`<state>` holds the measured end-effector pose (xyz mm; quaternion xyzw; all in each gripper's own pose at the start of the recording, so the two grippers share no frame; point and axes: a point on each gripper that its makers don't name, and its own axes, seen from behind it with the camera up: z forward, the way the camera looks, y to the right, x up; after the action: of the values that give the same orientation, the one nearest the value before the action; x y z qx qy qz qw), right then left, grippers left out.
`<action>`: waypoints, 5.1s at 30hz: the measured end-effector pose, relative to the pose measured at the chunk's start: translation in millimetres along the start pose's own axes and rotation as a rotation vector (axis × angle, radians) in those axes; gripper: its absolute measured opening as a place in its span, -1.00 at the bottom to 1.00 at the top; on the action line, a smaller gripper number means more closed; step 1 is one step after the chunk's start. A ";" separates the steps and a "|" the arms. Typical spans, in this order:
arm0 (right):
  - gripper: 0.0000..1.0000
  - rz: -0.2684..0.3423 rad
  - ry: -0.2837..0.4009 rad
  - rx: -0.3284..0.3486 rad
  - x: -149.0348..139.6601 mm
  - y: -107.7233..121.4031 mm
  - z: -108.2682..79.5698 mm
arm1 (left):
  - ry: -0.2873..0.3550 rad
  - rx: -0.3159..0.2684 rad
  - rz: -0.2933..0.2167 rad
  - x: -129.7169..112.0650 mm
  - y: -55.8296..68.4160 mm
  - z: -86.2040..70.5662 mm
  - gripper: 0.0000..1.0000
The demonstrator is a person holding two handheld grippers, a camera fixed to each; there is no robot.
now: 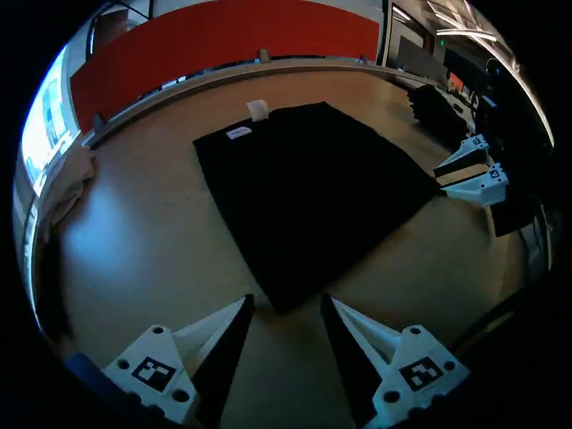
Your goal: Fold towel
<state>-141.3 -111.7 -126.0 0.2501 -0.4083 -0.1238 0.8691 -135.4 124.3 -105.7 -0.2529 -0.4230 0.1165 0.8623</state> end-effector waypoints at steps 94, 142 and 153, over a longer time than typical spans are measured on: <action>-0.73 0.068 0.128 0.063 74.7 -34.0 -127.0 | 0.089 -0.019 -0.199 51.1 25.7 -114.1 -0.82; -0.75 0.072 0.124 -0.024 124.4 27.6 -54.0 | 0.143 0.057 -0.224 108.3 -34.2 -43.8 -0.82; -0.74 0.095 0.093 -0.038 122.3 38.6 -23.4 | 0.138 0.056 -0.192 116.5 -45.3 -11.0 -0.82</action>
<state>-45.0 -122.6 -38.8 0.2196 -0.3767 -0.0785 0.8965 -55.7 130.7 -9.0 -0.1944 -0.3814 0.0273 0.9033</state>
